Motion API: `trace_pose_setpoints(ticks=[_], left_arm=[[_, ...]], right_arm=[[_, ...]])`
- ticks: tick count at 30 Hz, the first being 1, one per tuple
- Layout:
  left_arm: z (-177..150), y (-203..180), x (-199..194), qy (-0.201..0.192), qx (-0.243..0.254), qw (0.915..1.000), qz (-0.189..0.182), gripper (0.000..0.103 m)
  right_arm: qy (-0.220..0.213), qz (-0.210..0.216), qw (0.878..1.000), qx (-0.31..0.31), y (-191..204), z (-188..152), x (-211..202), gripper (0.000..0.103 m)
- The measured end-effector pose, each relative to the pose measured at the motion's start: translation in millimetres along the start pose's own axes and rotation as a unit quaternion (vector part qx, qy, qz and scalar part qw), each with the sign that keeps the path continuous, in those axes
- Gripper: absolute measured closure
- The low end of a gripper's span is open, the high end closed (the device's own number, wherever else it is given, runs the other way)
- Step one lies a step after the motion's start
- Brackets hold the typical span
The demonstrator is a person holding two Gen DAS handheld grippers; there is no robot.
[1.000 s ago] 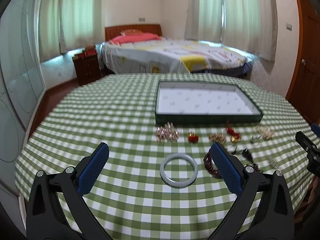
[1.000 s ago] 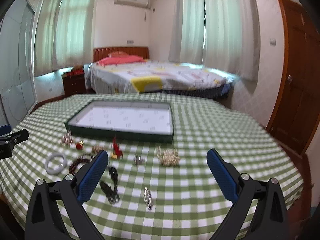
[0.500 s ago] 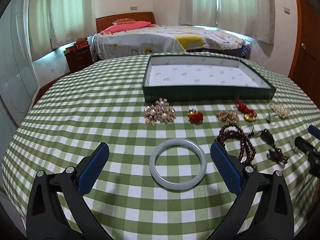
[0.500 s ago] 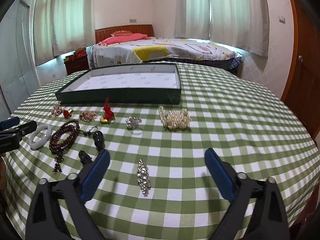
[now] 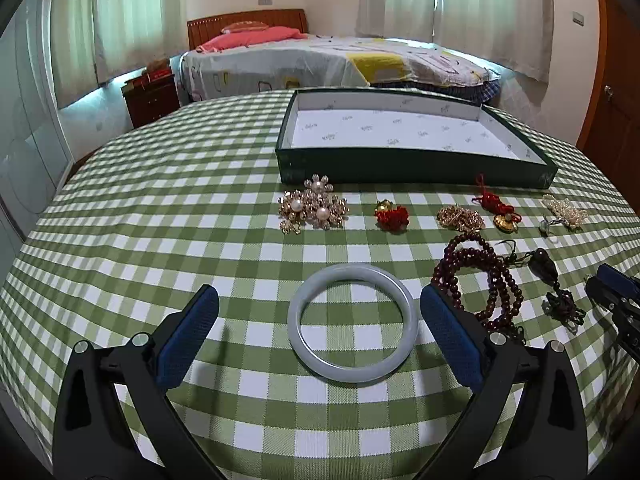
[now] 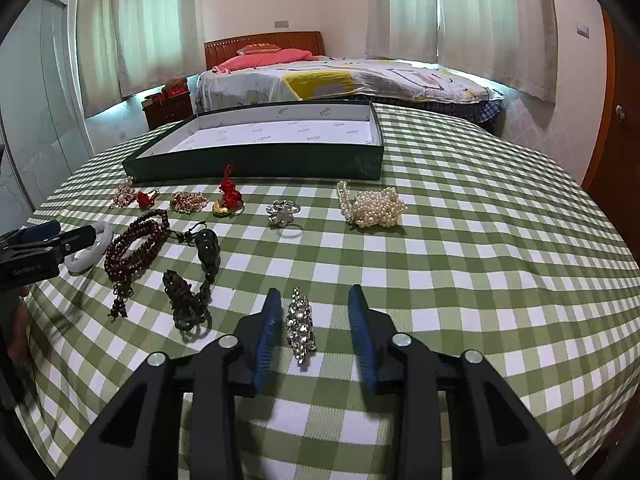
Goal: Organize jewelry
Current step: 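Grasp the silver rhinestone brooch with the right tool while the left tool grasps the white jade bangle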
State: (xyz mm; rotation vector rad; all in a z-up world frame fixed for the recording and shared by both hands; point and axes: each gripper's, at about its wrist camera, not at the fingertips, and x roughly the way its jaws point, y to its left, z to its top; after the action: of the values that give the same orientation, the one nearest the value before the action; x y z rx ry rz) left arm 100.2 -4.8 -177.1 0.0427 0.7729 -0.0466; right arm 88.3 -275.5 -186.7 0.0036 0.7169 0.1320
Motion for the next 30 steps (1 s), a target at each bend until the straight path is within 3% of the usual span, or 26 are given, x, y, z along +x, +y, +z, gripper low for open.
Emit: trace_pose_setpoints(ticks=[13, 19, 21, 23, 28, 30], left_arm=[[-2.8, -0.6, 16.0, 0.037, -0.004, 0.9993, -0.009, 0.005], [-3.3, -1.4, 16.2, 0.036, -0.004, 0.9993, -0.008, 0.004], [-3.6, -1.8, 16.1, 0.036, -0.003, 0.9993, -0.008, 0.004], [-3.5, -1.5, 16.2, 0.036, -0.004, 0.9993, -0.008, 0.004], [-3.7, -0.2, 17.0, 0.037, -0.005, 0.9993, -0.008, 0.004], [-4.4, 0.1, 17.1, 0.036, -0.005, 0.9993, -0.008, 0.006]], right_arm=[[0.001, 0.013, 1.000, 0.002, -0.8, -1.2, -1.5, 0.088], [0.002, 0.014, 1.000, 0.003, -1.4, -1.6, -1.6, 0.088], [0.002, 0.015, 1.000, 0.004, -1.6, -1.3, -2.4, 0.074], [0.001, 0.010, 1.000, 0.004, -2.0, -1.9, -4.2, 0.068], [0.004, 0.006, 1.000, 0.002, -2.7, -3.9, -6.1, 0.068], [0.006, 0.004, 1.000, 0.000, -1.8, -4.9, -7.1, 0.076]])
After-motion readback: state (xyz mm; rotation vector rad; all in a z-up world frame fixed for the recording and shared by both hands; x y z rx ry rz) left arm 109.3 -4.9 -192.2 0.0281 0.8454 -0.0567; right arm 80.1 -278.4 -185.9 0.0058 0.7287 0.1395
